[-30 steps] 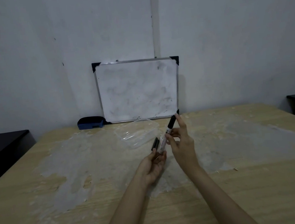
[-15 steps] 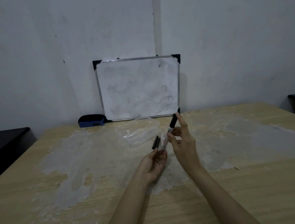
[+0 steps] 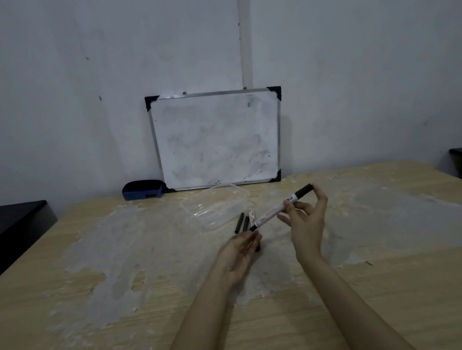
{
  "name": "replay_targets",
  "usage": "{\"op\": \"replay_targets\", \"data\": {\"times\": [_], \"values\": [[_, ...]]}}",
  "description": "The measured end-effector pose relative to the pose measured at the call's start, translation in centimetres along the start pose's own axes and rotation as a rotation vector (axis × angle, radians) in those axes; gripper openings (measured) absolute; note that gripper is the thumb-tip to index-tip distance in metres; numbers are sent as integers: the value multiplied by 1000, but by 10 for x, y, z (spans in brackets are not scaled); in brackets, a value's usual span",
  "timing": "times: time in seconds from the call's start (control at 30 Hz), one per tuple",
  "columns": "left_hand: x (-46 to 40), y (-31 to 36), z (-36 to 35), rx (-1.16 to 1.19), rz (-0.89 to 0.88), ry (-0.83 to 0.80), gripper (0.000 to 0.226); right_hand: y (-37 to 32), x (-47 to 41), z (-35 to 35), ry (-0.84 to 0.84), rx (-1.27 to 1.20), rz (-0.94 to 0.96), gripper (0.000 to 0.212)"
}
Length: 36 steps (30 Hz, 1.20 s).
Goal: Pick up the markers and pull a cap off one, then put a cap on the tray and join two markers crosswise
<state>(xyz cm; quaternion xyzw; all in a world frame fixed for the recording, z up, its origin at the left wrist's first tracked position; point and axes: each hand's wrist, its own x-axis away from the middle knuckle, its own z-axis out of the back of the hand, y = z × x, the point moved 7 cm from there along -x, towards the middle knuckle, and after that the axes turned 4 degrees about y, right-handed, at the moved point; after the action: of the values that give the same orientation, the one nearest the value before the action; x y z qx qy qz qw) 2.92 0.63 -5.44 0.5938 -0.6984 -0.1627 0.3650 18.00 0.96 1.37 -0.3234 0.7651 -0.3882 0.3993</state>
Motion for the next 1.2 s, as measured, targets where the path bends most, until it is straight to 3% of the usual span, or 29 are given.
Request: {"op": "replay_targets", "data": {"times": [0.1, 0.27, 0.37, 0.47, 0.67, 0.77, 0.83, 0.93, 1.07, 1.2], "values": [[4, 14, 0, -86, -118, 44, 18, 9, -4, 10, 97, -132, -135, 55], [12, 69, 15, -478, -549, 290, 12, 33, -7, 33, 297, -242, -311, 52], [13, 104, 17, -677, -751, 455, 17, 43, -5, 35, 274, -179, -341, 48], [3, 133, 11, -814, -838, 584, 17, 47, -2, 33, 247, -143, -372, 54], [-34, 147, 3, -1092, -791, 584, 21, 52, -2, 36, 240, -108, -384, 58], [-43, 139, 4, -1425, -743, 672, 34, 54, -4, 35, 234, -143, -399, 57], [-39, 133, -2, -1562, -805, 705, 37, 56, -5, 35, 227, -142, -397, 55], [-31, 116, -24, -1608, -948, 531, 27, 59, -7, 33, 225, -125, -397, 52], [-38, 79, -31, -1870, -697, 332, 23, 63, -7, 32, 224, -103, -392, 48], [-48, 57, -21, -1992, -504, 307, 25, 66, -7, 33, 227, -90, -395, 47]]}}
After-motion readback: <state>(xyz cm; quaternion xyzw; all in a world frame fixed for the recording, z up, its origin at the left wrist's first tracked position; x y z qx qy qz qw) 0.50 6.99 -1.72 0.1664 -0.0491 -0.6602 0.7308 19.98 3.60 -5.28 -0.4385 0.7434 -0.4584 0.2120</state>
